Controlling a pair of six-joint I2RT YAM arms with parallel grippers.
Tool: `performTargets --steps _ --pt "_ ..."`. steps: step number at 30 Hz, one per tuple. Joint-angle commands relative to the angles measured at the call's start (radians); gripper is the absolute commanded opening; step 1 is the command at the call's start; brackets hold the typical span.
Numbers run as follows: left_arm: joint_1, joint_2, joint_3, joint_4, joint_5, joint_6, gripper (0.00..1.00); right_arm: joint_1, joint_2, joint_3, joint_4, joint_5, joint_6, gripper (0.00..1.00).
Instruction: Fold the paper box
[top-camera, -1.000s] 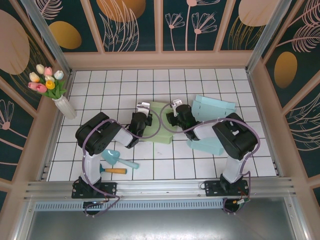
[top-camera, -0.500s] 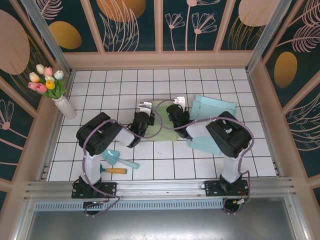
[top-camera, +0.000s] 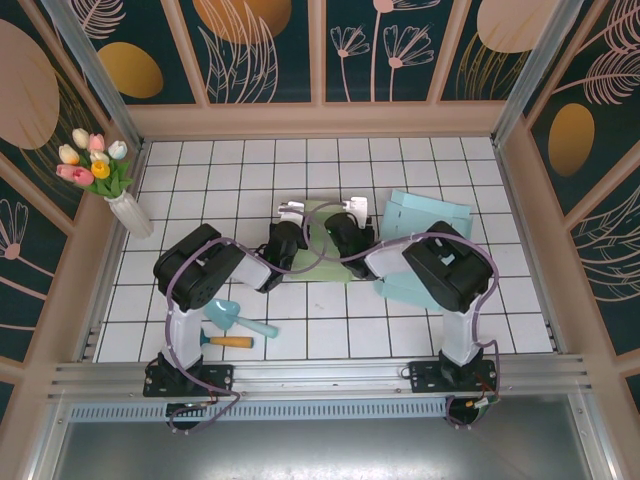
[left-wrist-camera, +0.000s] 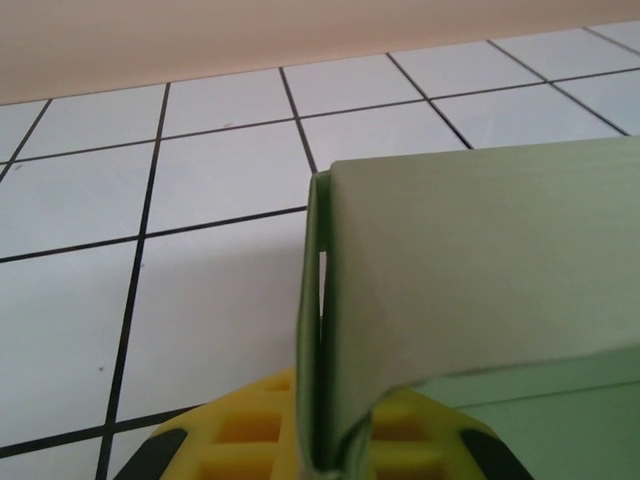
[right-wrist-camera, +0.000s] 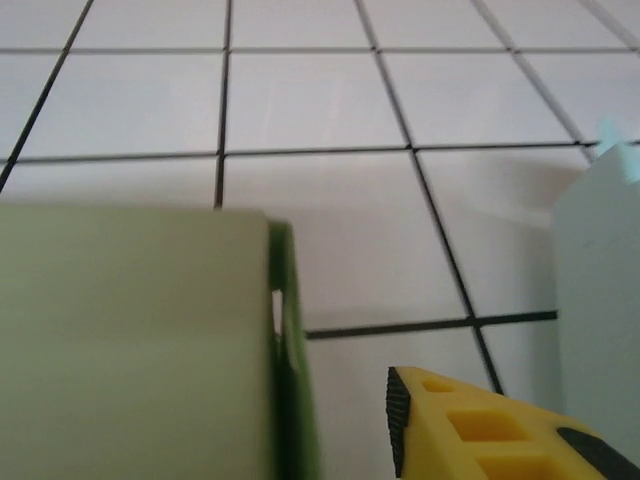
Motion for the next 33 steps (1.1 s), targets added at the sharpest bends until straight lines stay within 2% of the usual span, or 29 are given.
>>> performTargets --steps 1,6,11,14,18,22,28,33 --pt "0.015 0.019 -0.002 -0.024 -0.049 -0.004 0.07 -0.018 -0.062 -0.065 0.146 -0.214 -0.030 0.43" --pt "0.014 0.019 -0.002 -0.025 -0.048 -0.003 0.07 -0.014 -0.140 -0.146 0.239 -0.399 -0.040 0.49" --pt "0.013 0.020 0.003 -0.034 -0.046 -0.001 0.07 -0.013 -0.249 -0.218 0.216 -0.460 -0.025 0.52" --pt "0.014 0.023 0.024 -0.062 -0.043 0.000 0.05 -0.011 -0.348 -0.274 0.171 -0.437 0.002 0.53" --pt "0.015 0.029 0.067 -0.119 -0.044 0.012 0.04 -0.010 -0.525 -0.305 -0.012 -0.318 0.049 0.53" --pt "0.015 -0.032 0.102 -0.195 0.014 0.028 0.02 -0.008 -0.736 -0.358 -0.156 -0.246 0.069 0.53" --pt "0.013 -0.234 0.186 -0.390 0.120 0.128 0.02 -0.006 -1.003 -0.358 -0.351 -0.256 0.106 0.54" --pt "0.013 -0.411 0.320 -0.671 0.272 0.318 0.05 -0.008 -1.193 -0.301 -0.476 -0.318 0.159 0.54"
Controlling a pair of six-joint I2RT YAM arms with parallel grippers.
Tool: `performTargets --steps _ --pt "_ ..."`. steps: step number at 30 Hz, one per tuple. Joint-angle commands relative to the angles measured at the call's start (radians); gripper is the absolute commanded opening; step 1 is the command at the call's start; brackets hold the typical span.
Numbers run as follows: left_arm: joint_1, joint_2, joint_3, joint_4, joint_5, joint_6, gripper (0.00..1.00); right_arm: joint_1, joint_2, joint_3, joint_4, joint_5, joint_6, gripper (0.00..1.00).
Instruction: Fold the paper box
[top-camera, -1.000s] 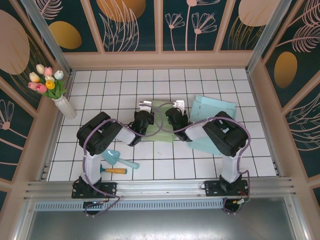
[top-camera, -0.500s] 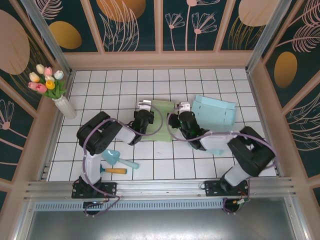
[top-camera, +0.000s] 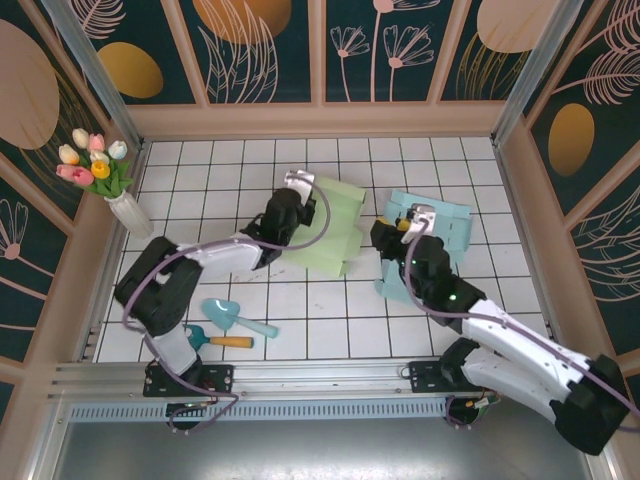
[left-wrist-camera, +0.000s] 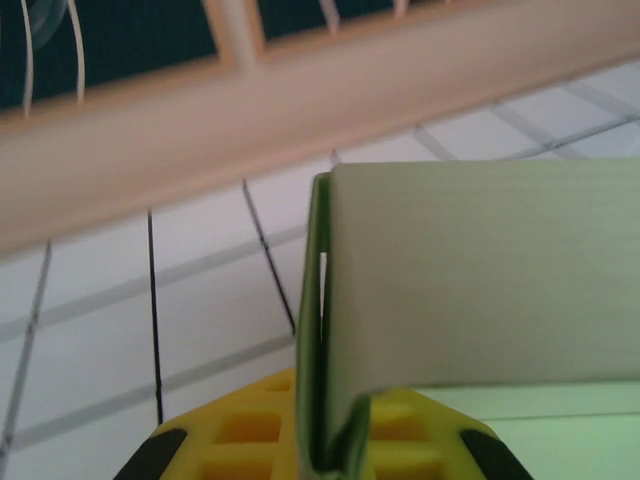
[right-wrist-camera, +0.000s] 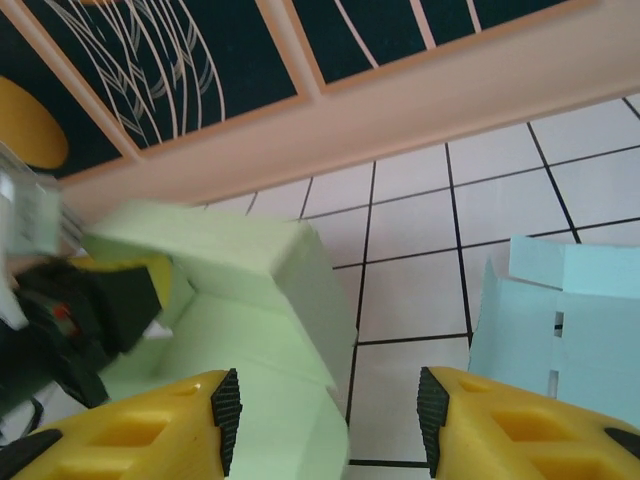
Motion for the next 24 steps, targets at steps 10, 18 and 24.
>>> performTargets --steps 10,18,24 --pt "0.003 -0.393 0.121 -0.588 0.138 0.727 0.06 -0.002 -0.322 0.085 -0.278 -0.094 0.004 0.56" --pt "-0.048 -0.488 0.055 -0.739 -0.005 1.083 0.07 -0.002 -0.455 -0.029 -0.220 -0.071 -0.041 0.58" --pt "-0.157 -0.364 0.097 -0.858 -0.229 1.230 0.04 -0.003 -0.478 -0.053 -0.211 -0.080 -0.037 0.59"
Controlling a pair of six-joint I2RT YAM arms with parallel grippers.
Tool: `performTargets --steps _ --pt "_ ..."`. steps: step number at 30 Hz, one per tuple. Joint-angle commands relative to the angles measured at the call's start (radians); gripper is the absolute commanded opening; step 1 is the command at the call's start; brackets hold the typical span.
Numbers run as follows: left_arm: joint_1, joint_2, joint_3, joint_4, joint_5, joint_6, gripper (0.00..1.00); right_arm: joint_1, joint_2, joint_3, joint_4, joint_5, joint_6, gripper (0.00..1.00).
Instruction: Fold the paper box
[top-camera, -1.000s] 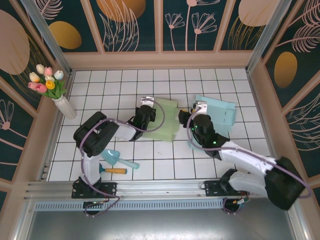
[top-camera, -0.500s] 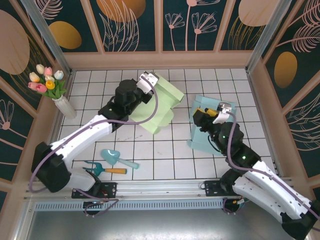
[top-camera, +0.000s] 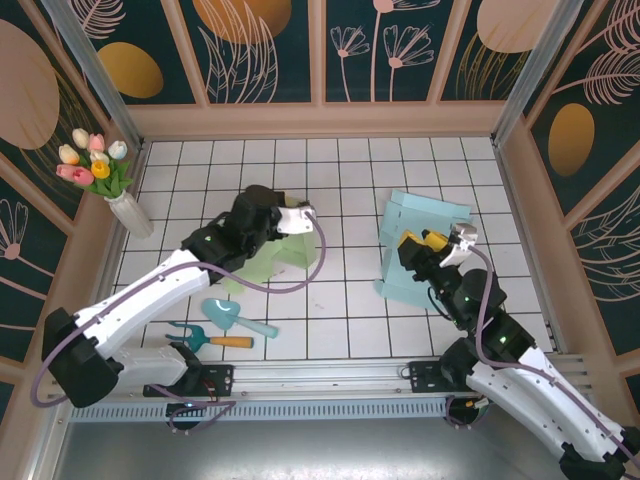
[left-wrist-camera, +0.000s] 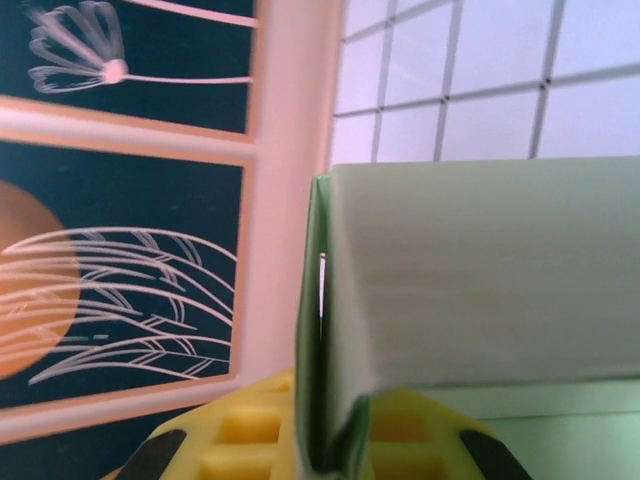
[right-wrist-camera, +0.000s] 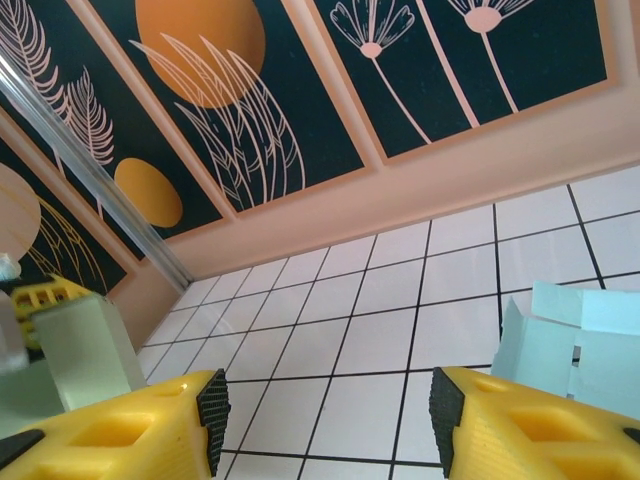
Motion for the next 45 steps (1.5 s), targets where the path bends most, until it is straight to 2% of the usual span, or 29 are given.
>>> performTargets --steps 1,4,11,17,24,27,33,38,42,45 --pt "-0.062 0.082 0.028 -0.114 -0.181 0.175 0.03 -0.002 -0.022 -0.011 0.013 0.001 -0.016 0.59" --pt "-0.119 0.175 0.070 -0.156 -0.259 0.243 0.01 -0.002 -0.031 -0.015 0.003 0.009 -0.018 0.59" --pt "-0.212 0.417 0.287 -0.355 -0.234 0.240 0.03 -0.004 -0.061 -0.031 0.004 0.020 -0.020 0.60" --pt "-0.226 0.612 0.438 -0.437 -0.187 0.228 0.05 -0.005 -0.061 -0.032 0.000 0.026 -0.024 0.60" --pt "-0.225 0.749 0.459 -0.389 -0.178 0.250 0.08 -0.006 -0.064 -0.029 -0.007 0.030 -0.026 0.61" --pt "-0.224 0.775 0.438 -0.334 -0.186 0.263 0.12 -0.006 -0.067 -0.031 -0.008 0.031 -0.024 0.62" --pt "-0.222 0.791 0.435 -0.294 -0.189 0.266 0.30 -0.005 -0.067 -0.033 -0.009 0.033 -0.023 0.63" --pt "-0.221 0.768 0.425 -0.293 -0.201 0.271 0.39 -0.007 -0.067 -0.035 -0.008 0.040 -0.024 0.63" --pt "-0.222 0.729 0.407 -0.246 -0.226 0.267 0.38 -0.007 -0.067 -0.036 -0.009 0.046 -0.026 0.63" --pt "-0.222 0.675 0.419 -0.197 -0.209 0.194 0.37 -0.007 -0.067 -0.038 -0.008 0.056 -0.027 0.63"
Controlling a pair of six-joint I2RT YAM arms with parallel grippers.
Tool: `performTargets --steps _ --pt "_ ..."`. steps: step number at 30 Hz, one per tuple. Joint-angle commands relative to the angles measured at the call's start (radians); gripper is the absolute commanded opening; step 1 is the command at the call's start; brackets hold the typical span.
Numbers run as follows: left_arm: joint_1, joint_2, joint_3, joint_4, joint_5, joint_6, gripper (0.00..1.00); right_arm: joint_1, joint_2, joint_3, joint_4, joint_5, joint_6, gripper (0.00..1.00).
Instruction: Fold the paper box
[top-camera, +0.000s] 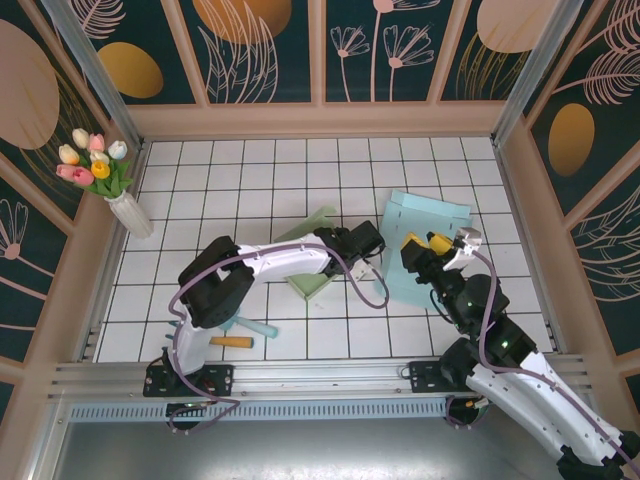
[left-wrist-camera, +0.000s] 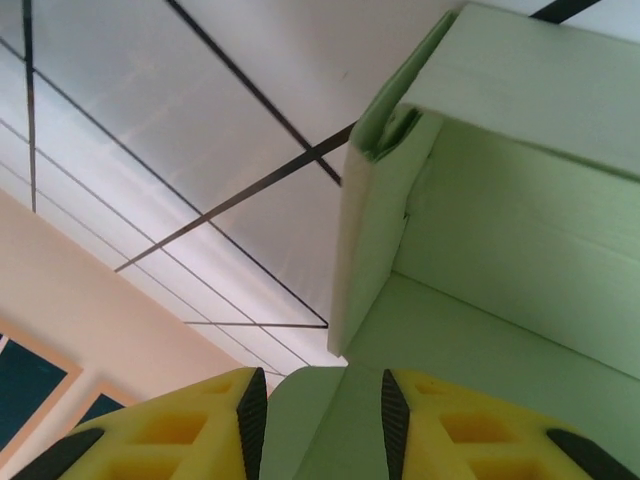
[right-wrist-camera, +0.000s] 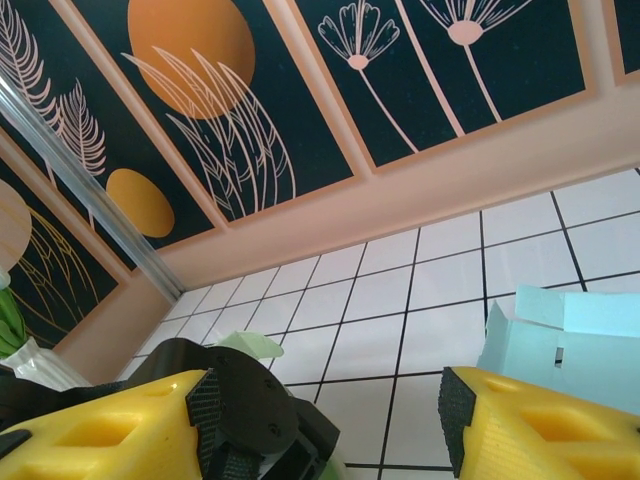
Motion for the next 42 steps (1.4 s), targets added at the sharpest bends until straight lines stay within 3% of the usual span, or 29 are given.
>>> performTargets --steps 1,6,11,15,19,22,25,28,34,42 --pt "0.003 -0.111 0.007 0.074 0.006 -0.091 0.37 -0.005 -0.014 -0.013 -0.002 0.032 -0.023 0.63" --pt "-0.001 -0.271 -0.157 0.245 0.063 -0.240 0.36 -0.006 -0.010 -0.019 0.004 0.053 -0.025 0.64" --pt "0.000 -0.452 -0.367 0.474 0.095 -0.488 0.36 -0.012 0.008 -0.022 0.008 0.063 -0.028 0.64" --pt "-0.001 -0.619 -0.542 0.652 0.077 -0.829 0.35 -0.014 0.044 -0.016 0.017 0.051 -0.025 0.65" --pt "-0.001 -0.765 -0.697 0.734 -0.010 -1.180 0.34 -0.016 0.110 0.002 0.035 0.002 -0.005 0.65" --pt "-0.002 -0.871 -0.760 0.699 -0.075 -1.424 0.34 -0.016 0.172 0.012 0.069 -0.046 0.019 0.65" --pt "-0.001 -0.999 -0.836 0.683 -0.069 -1.653 0.32 -0.015 0.257 0.014 0.128 -0.072 0.051 0.65" --pt "0.000 -1.097 -0.905 0.637 -0.081 -1.863 0.37 -0.018 0.373 0.026 0.188 -0.095 0.057 0.65" --pt "0.000 -1.131 -0.975 0.560 0.007 -1.970 0.40 -0.048 0.619 0.067 0.288 -0.168 -0.058 0.65" --pt "0.001 -1.116 -1.075 0.636 0.055 -1.988 0.40 -0.126 0.795 0.118 0.358 -0.228 -0.117 0.64"
